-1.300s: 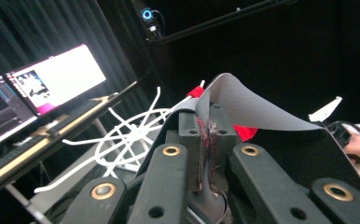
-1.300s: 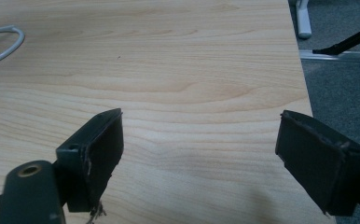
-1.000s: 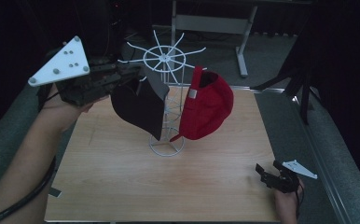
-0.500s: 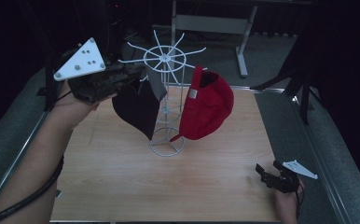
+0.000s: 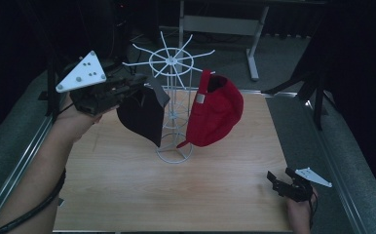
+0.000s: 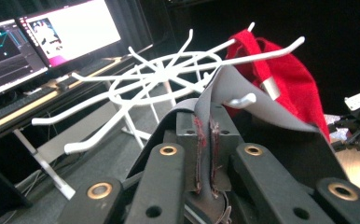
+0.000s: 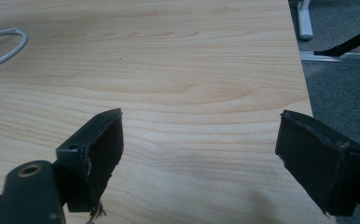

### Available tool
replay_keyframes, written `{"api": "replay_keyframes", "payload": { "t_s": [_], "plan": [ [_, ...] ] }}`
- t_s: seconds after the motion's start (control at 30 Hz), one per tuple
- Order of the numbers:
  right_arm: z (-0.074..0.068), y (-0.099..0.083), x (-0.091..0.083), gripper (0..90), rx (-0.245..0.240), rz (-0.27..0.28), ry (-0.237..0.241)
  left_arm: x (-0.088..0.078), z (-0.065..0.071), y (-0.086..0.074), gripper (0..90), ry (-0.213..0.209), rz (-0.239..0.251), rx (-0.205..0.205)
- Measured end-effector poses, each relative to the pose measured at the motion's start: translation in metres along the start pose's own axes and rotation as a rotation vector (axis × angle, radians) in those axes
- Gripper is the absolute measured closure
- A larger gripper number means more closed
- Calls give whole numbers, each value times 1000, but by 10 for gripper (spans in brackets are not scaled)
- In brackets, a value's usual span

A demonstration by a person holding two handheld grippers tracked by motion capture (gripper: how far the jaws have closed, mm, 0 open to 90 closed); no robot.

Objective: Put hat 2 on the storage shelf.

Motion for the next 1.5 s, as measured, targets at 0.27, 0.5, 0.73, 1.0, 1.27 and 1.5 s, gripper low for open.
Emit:
{"api": "replay_keyframes", "payload": {
  "t_s": [0.27, 0.5, 0.73, 1.0, 1.27, 1.5],
  "plan": [
    [0, 0, 0, 148, 0, 1, 0, 1, 7, -12, 693, -31, -28, 12],
    [0, 0, 0, 148, 0, 4, 1, -4, 12, -21, 630, -48, -20, -15],
    [0, 0, 0, 147, 0, 4, -1, -15, 17, -26, 604, -60, -9, -41],
    [0, 0, 0, 147, -4, 1, -2, -34, 22, -37, 576, -64, 28, -82],
    [0, 0, 0, 148, -6, -1, -4, -45, 32, -46, 557, -76, 19, -73],
    [-1, 0, 0, 148, -7, -2, -5, -46, 35, -71, 554, -75, -6, -100]
  ]
}}
Point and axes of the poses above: each handheld gripper's, and its own axes: x roughly forward along the jaws, y roughly out of its top, z roughly to its right, the point moved 5 cm from there along x, roughly forward along the jaws, and after that the axes turned 6 degrees about -z, right-handed, at the moved point
